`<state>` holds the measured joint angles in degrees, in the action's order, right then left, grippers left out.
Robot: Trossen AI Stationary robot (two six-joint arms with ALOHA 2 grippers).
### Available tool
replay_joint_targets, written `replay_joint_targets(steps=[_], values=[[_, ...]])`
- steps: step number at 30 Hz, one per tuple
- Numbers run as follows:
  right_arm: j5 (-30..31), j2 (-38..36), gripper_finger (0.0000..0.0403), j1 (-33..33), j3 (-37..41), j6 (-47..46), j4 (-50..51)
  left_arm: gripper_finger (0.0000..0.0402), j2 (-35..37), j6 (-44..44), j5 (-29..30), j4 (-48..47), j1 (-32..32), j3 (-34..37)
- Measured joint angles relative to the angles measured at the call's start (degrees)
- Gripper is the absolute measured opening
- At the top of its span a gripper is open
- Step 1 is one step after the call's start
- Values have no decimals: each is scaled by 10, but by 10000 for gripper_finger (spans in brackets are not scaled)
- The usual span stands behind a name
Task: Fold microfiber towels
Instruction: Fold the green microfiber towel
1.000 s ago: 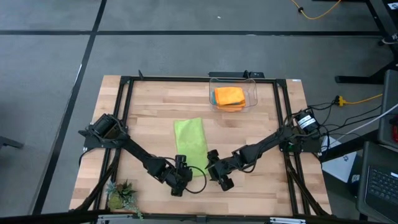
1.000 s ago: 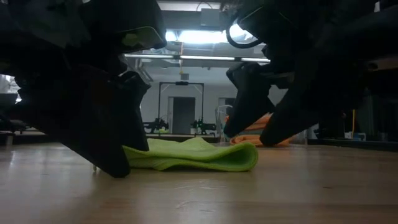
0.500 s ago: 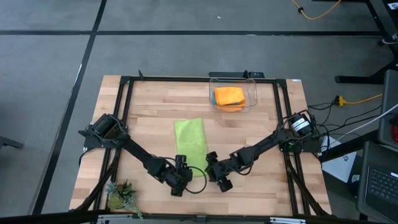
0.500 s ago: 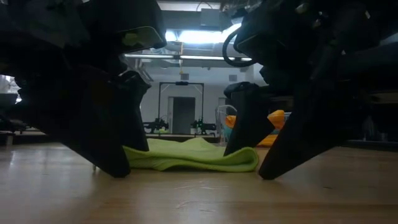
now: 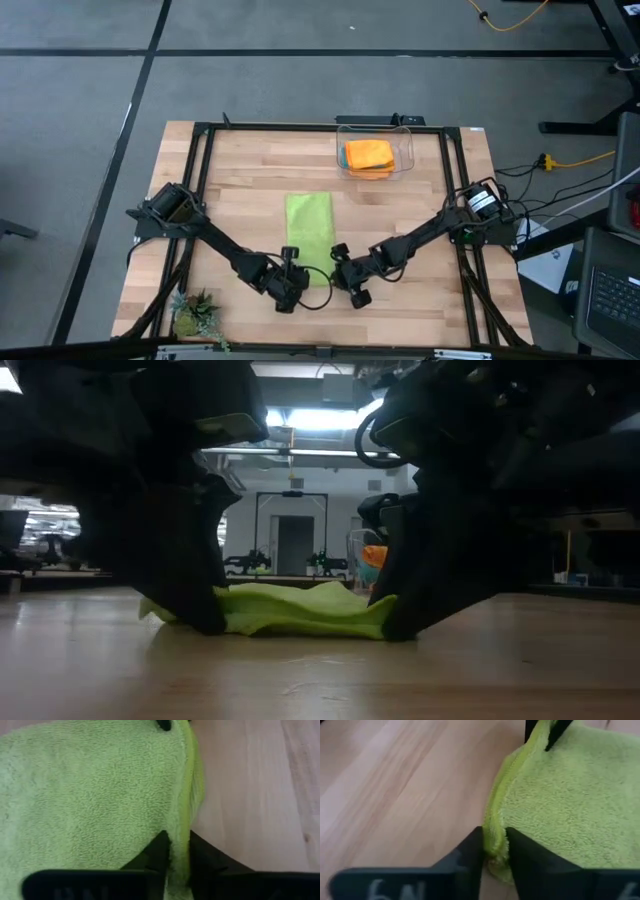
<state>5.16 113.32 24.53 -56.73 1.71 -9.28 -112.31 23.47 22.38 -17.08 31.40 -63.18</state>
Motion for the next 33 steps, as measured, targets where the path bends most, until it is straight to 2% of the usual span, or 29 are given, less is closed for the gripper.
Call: replay_joint_targets(steps=[3, 6, 12, 18, 28, 33], values=[[6, 0, 40, -1, 0, -6, 0, 15, 0, 1, 7, -1, 0, 1], [8, 0, 10, -1, 0, -32, 0, 6, 0, 2, 7, -1, 0, 1], [5, -2, 7, -1, -9, -76, 12, 1, 12, -1, 3, -1, 11, 1], [0, -20, 4, 8, -54, -97, 59, 0, 54, 4, -42, -30, 27, -19], [-3, -42, 4, 59, -200, -167, 250, 0, 71, 19, -86, -122, 62, -142], [-2, -42, 3, 81, -278, -178, 333, 0, 73, 1, -87, -162, 80, -206]])
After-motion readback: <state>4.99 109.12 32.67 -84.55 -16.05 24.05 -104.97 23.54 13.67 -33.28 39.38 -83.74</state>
